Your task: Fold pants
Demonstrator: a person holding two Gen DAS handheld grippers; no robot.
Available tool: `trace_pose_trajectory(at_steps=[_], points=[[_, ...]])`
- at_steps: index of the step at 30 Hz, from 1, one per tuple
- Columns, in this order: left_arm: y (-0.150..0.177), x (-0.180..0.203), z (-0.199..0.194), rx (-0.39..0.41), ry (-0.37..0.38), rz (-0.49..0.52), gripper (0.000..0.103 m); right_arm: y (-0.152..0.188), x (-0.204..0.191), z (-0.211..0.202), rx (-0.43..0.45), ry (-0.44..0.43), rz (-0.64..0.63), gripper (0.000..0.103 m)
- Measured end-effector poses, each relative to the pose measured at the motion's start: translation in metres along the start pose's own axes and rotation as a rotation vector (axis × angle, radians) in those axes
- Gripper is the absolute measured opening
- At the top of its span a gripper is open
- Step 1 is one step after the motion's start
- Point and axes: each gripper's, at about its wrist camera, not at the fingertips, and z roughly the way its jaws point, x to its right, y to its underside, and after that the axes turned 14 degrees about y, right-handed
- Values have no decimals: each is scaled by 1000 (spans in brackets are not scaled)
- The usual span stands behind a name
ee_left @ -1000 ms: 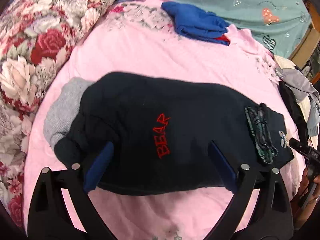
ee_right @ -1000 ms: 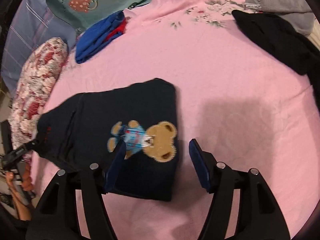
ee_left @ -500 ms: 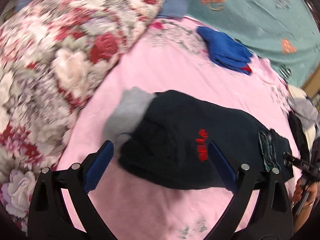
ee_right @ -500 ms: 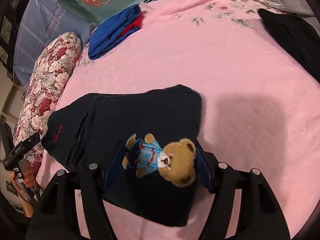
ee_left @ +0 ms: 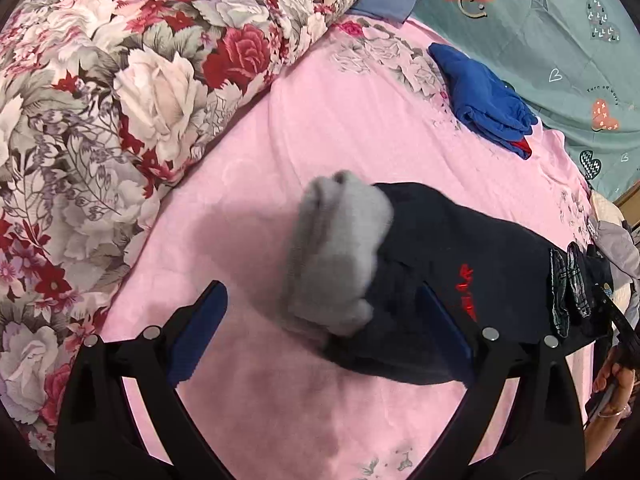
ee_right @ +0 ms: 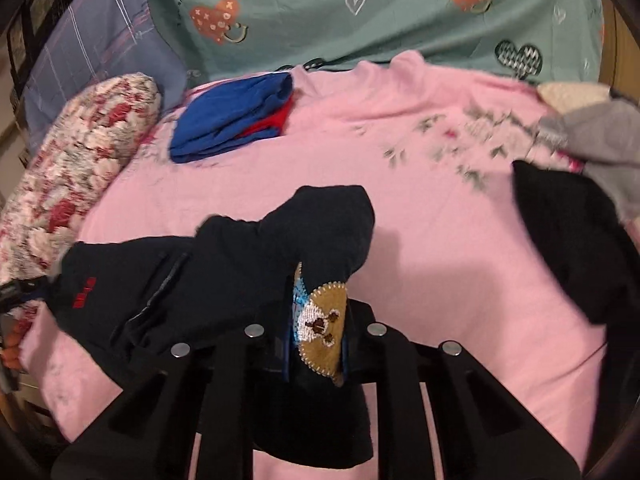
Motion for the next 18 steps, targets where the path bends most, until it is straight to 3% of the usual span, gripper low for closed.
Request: trace_pose_trajectory(at_steps=[3, 5, 6, 7, 8, 10, 15, 16, 17, 18], points=[[1, -7, 10, -47, 32, -43, 96, 0, 19, 19, -32, 59, 15, 18], [1, -10, 18, -86, 56, -70, 96, 9, 30, 40, -112, 22, 28, 21], [0, -11, 21, -96, 59, -79, 96, 15, 32, 45, -138, 22, 31, 26], [-1, -11, 25, -106, 61, -93, 96, 20, 29, 50, -161, 42, 12, 41], [-1, -11, 27, -111, 64, -100, 96, 23, 27, 50, -152, 83, -14, 59], [-1, -8, 31, -115, 57, -95, 96, 22, 23, 37, -88, 101, -34, 61], [-4, 3, 41, -153, 24, -73, 94, 16, 26, 5, -6, 21, 53, 62], [-5, 4, 43, -150, 16, -71, 87, 16, 25, 2, 1, 7, 62, 62], [-7, 7, 45, -146, 2, -51, 69, 16, 23, -1, 8, -4, 67, 62], [-9, 13, 50, -149, -36, -8, 65, 17, 21, -4, 19, -25, 67, 62]])
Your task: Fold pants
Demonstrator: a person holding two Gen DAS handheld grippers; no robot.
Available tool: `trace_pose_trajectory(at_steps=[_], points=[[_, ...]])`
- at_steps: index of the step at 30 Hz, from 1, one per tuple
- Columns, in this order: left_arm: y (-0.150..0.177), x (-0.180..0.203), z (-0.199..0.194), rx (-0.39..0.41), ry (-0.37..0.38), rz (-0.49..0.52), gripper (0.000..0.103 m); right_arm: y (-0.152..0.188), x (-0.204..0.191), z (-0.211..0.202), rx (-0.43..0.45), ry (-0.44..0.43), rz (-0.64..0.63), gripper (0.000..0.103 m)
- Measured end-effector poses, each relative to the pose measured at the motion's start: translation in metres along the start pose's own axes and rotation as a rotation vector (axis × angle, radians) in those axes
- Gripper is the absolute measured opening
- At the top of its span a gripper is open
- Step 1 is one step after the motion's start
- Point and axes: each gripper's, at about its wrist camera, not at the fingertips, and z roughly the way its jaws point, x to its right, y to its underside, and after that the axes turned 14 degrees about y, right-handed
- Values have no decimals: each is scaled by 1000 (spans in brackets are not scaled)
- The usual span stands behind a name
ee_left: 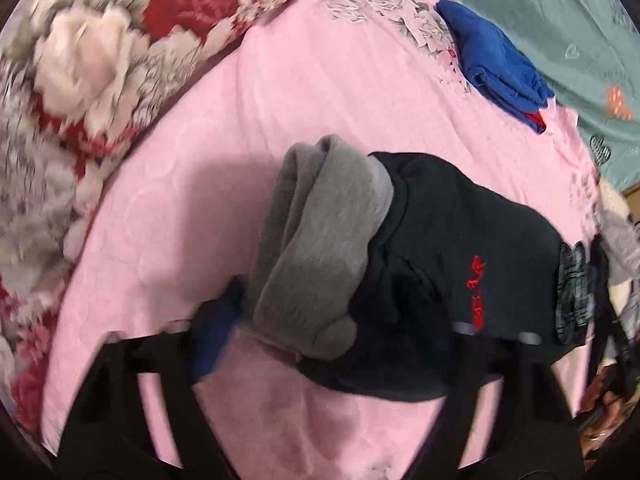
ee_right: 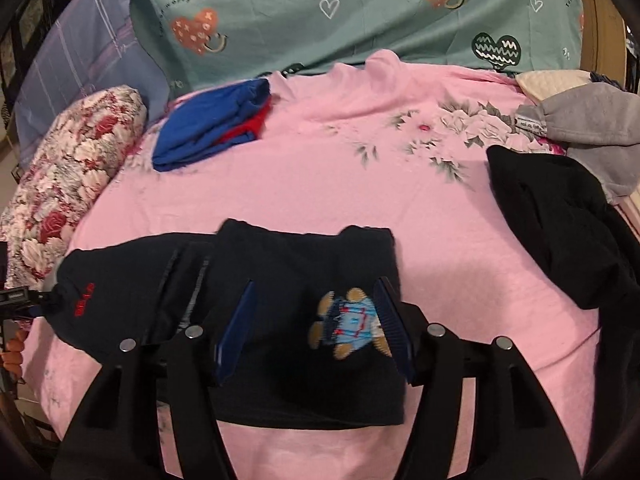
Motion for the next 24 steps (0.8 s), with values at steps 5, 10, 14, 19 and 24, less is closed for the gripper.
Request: trace_pose_trajectory(at_steps=[5, 10, 14, 19, 24], points=[[-2, 23, -1, 24, -33, 90, 35, 7, -11, -4, 10, -84, 22, 62], [-3, 79, -43, 116, 1, 255, 34, 12, -6, -8, 19, -138, 69, 62], [5, 161, -67, 158, 88, 452, 35, 10, 2, -20, 48, -159, 94, 62], [23, 254, -25, 49, 202, 629, 69, 9, 5, -35, 68, -209, 132, 62], [47, 291, 30, -129, 313, 694, 85, 17, 5, -32, 16, -226, 159, 62]])
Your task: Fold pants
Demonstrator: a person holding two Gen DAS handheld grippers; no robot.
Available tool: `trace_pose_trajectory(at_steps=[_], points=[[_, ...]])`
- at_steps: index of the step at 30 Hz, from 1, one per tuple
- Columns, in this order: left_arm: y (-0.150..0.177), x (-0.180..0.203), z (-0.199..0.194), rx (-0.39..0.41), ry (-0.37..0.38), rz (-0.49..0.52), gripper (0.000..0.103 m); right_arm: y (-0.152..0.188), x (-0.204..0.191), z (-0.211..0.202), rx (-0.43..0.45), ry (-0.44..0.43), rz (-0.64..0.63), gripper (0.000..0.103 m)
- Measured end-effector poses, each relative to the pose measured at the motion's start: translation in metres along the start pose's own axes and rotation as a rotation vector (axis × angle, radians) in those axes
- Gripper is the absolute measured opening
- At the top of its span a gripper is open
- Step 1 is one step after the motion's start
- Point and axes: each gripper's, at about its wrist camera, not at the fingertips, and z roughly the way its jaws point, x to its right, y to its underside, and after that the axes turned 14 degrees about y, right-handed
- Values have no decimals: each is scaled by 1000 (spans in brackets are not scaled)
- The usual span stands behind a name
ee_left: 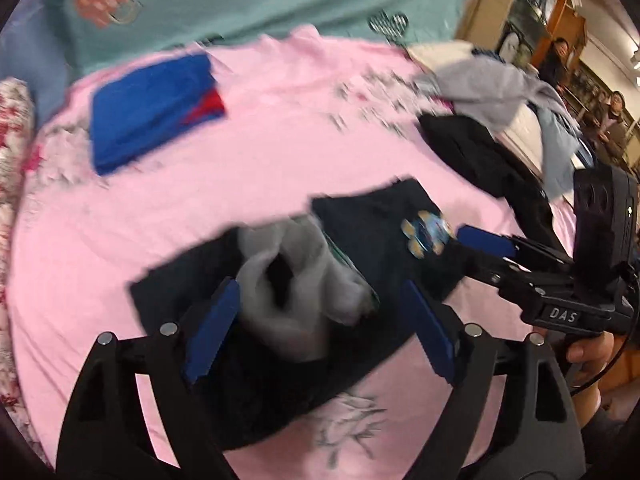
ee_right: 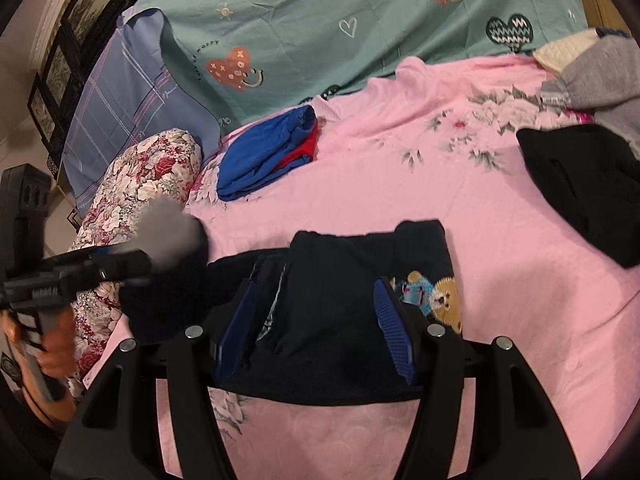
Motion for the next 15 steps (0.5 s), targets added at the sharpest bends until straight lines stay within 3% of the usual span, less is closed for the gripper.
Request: trace_pose_trajectory(at_steps=[2, 4, 9, 10, 14, 15], points=[[3, -1, -5, -4, 33, -4, 85, 3, 3, 5, -33, 6, 26, 65], [3, -3, -21, 40, 17, 10, 88, 6, 6, 9, -59, 7, 44, 65], [15, -38, -62, 159, -176, -45, 94, 4, 1, 17, -95, -55, 68, 70], [21, -52, -64, 162, -209, -76, 94, 2, -5, 20, -104, -82, 69, 74], [48, -104, -48, 109, -350, -200, 94, -2, -35, 31, -148, -183, 24, 75], [56, -115, -41, 88, -349, -230, 94, -1, -45, 36, -178, -221, 13, 75]])
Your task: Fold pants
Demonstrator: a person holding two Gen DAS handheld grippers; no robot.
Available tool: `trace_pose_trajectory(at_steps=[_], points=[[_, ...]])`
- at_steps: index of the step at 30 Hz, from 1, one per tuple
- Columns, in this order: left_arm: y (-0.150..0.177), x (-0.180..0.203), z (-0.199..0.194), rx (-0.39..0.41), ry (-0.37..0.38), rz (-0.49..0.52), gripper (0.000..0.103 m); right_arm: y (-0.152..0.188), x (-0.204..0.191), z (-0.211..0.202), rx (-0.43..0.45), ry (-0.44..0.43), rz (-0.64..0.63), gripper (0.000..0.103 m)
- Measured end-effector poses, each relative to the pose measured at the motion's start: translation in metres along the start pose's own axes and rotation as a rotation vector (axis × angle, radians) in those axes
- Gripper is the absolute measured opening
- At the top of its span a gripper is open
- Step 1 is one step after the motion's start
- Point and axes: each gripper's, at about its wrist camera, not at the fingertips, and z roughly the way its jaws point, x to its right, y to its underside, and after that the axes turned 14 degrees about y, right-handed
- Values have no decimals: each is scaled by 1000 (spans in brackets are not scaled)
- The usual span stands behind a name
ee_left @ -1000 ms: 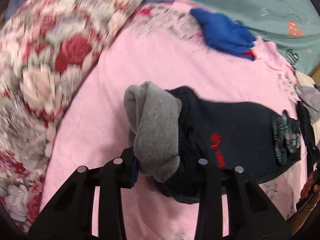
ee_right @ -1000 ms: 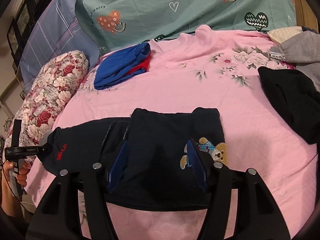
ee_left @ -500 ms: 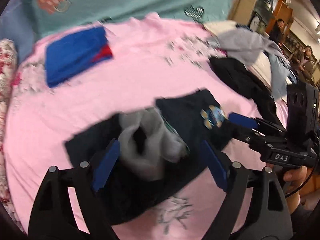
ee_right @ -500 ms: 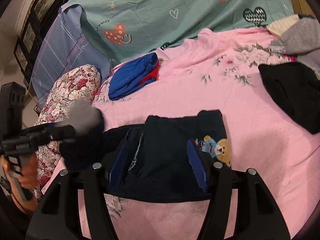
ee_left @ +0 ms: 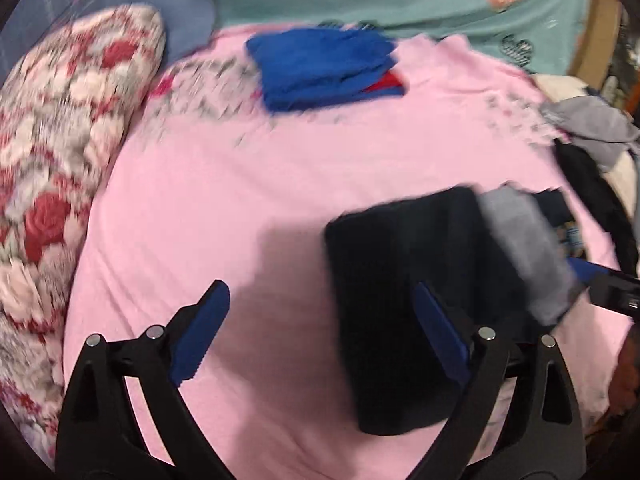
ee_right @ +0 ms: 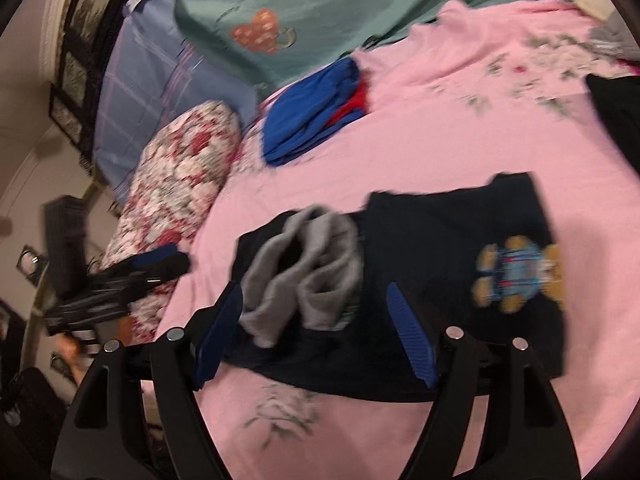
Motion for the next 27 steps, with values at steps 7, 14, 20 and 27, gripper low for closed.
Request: trace_pose_trajectory(at_steps=[7, 14, 20, 27], points=[[19, -22, 37, -62, 89, -60, 97, 11, -25, 38, -140, -11, 9, 77], [25, -25, 33, -24, 119, -38, 99, 3, -49, 64, -146, 131, 18, 74], [27, -24, 31, -6, 133, -30, 99, 5, -57, 65, -112, 244, -13, 32], [14, -45, -8, 47, 195, -175, 99, 3, -86, 28, 43, 119, -127, 24]])
